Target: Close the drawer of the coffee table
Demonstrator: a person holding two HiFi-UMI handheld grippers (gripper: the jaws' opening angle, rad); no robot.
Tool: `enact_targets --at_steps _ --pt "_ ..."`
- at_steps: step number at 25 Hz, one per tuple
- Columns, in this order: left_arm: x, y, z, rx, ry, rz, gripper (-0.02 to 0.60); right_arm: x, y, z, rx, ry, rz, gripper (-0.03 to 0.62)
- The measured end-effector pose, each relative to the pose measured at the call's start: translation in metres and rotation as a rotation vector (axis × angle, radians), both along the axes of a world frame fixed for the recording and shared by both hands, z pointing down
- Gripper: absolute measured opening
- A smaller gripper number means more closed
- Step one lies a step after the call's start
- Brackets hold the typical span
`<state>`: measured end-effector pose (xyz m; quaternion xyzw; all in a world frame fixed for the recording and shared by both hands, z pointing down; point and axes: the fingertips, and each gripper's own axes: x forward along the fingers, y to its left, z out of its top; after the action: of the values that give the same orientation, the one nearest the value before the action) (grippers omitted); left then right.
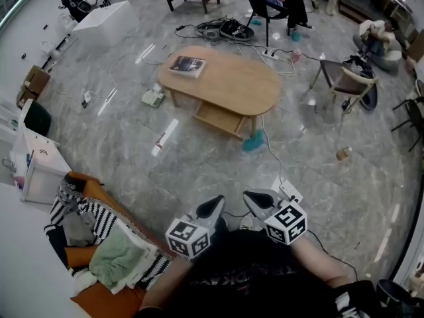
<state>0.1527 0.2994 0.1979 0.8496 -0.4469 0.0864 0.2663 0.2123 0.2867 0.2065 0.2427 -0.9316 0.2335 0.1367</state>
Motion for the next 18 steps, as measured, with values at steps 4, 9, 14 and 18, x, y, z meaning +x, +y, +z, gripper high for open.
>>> enact_targets --at_steps 4,9,14,18 --pt "-0.005 -0.004 -0.004 0.015 -0.027 -0.013 0.002 0.004 -0.005 -0.002 0.013 -0.021 0.014 0.000" --pt "-0.011 -0.006 -0.001 0.005 -0.037 -0.029 0.002 0.007 -0.013 0.010 -0.004 -0.019 0.012 0.000" --pt "-0.024 -0.018 0.006 0.001 -0.041 -0.035 0.002 -0.002 -0.028 0.015 -0.003 -0.018 0.024 0.000" --pt "-0.035 -0.035 0.009 0.007 -0.029 -0.027 0.002 -0.008 -0.044 0.019 -0.002 0.000 0.046 0.000"
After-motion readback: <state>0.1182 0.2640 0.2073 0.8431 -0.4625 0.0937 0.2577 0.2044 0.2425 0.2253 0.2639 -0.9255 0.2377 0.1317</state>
